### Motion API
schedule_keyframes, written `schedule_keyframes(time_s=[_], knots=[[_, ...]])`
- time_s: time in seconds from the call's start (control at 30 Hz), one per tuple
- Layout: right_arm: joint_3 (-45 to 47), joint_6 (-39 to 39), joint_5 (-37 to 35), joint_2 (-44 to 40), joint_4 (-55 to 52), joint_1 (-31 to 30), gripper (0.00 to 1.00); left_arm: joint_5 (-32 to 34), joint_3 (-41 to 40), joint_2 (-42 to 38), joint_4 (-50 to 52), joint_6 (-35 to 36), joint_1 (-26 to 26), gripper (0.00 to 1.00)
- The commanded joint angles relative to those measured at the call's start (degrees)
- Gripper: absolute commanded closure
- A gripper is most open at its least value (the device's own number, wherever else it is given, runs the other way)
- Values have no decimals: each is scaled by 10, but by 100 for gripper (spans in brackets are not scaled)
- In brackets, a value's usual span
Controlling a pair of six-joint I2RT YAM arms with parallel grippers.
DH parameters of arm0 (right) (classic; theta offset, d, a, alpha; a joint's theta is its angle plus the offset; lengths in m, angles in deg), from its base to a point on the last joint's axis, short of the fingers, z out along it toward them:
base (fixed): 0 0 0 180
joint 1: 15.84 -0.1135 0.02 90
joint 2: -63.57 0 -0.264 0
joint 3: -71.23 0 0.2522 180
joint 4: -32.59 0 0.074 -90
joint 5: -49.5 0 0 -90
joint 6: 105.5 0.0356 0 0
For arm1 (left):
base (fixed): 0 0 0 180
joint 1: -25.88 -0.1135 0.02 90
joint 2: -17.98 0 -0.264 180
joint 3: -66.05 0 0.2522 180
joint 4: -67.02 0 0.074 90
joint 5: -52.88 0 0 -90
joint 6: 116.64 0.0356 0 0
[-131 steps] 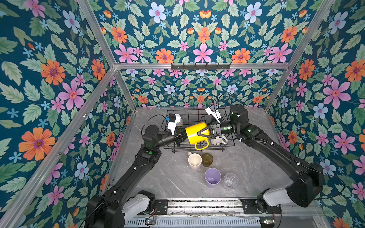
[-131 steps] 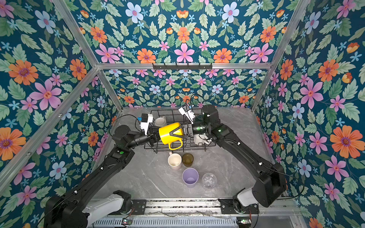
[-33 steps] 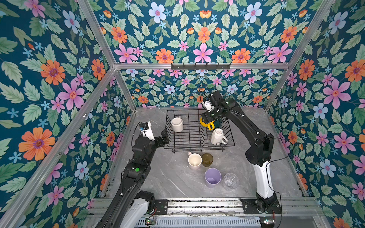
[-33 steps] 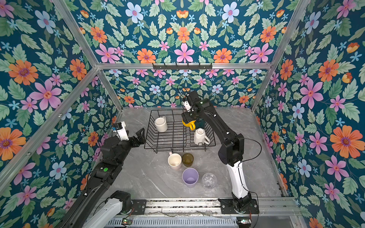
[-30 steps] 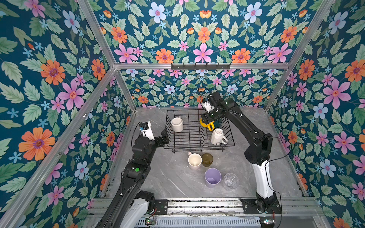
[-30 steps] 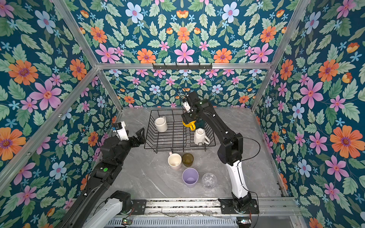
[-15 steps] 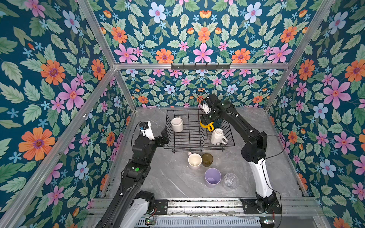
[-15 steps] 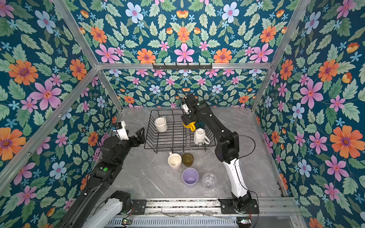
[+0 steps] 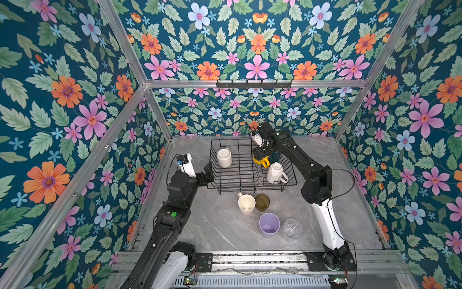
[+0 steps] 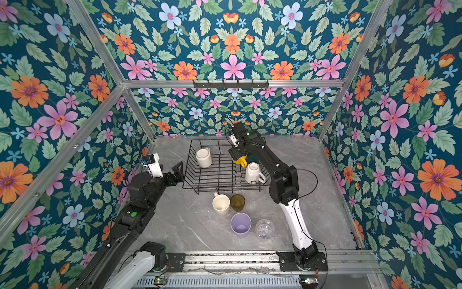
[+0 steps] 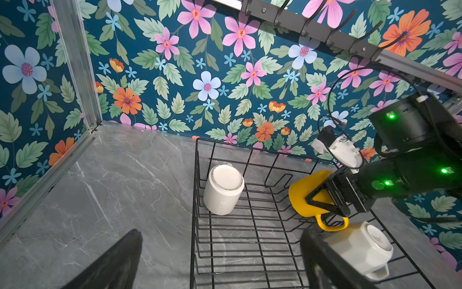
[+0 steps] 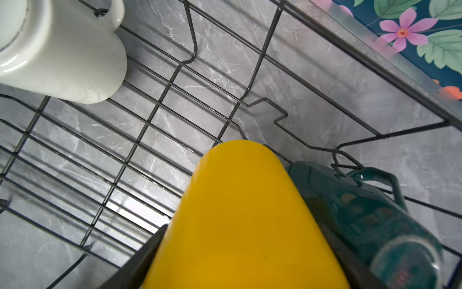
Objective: Load cups into a dish rack
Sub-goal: Place the cup upside down at the dish rack.
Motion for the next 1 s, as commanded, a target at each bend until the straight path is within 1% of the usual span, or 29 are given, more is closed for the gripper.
schedule_keyframes(time_s=[0.0,0.73,0.77,0.87,0.9,0.97], knots=[[-9,-4,-6,8,18,0,100,1,4,-2,3,2,0,0],[-36,-11,-10,65,-10,0,100,1,4,-3,7,-1,0,0],[-37,-10,-11,66,-12,0,95,1,4,-3,7,-1,0,1],[-38,-11,-9,70,-18,0,76,1,5,-3,7,-1,0,1],[-38,-11,-9,71,-21,0,71,1,5,-2,7,-1,0,1],[-38,-14,-9,74,-26,0,67,0,5,-2,7,-2,0,1]])
